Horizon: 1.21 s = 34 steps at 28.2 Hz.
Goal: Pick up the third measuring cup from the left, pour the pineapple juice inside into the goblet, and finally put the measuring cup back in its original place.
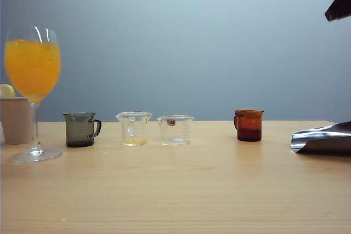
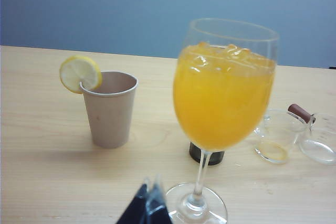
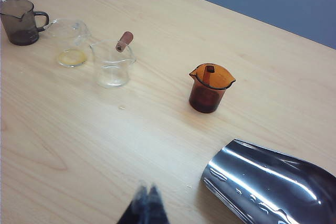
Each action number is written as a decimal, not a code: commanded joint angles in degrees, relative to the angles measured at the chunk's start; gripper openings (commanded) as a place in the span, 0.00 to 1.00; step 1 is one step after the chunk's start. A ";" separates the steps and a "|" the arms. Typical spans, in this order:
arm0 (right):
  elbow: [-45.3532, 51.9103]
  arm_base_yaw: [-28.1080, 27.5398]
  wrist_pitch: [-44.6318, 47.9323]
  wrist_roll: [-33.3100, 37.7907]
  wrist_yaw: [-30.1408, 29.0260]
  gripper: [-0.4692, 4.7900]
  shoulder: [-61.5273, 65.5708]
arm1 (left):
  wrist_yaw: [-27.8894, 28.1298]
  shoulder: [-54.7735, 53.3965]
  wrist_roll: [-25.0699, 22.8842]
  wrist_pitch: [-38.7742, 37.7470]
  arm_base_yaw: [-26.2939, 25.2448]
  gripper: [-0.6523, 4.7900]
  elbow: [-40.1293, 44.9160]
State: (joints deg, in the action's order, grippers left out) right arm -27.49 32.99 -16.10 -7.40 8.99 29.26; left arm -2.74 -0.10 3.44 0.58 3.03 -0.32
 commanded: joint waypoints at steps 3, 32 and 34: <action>-0.28 0.04 0.92 0.13 -0.07 0.08 -0.07 | 0.15 0.00 -0.17 0.33 -0.28 0.11 -0.20; 13.55 -18.38 14.25 6.19 -0.04 0.08 -15.37 | 0.15 0.00 -0.17 0.33 -0.28 0.11 -0.20; 16.57 -21.38 14.25 6.32 -1.97 0.08 -18.51 | 0.15 0.00 -0.17 0.33 -0.28 0.11 -0.20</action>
State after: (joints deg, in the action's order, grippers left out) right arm -11.51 12.45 -2.68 -1.52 8.40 11.79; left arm -2.55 -0.08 3.44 0.34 2.72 -0.32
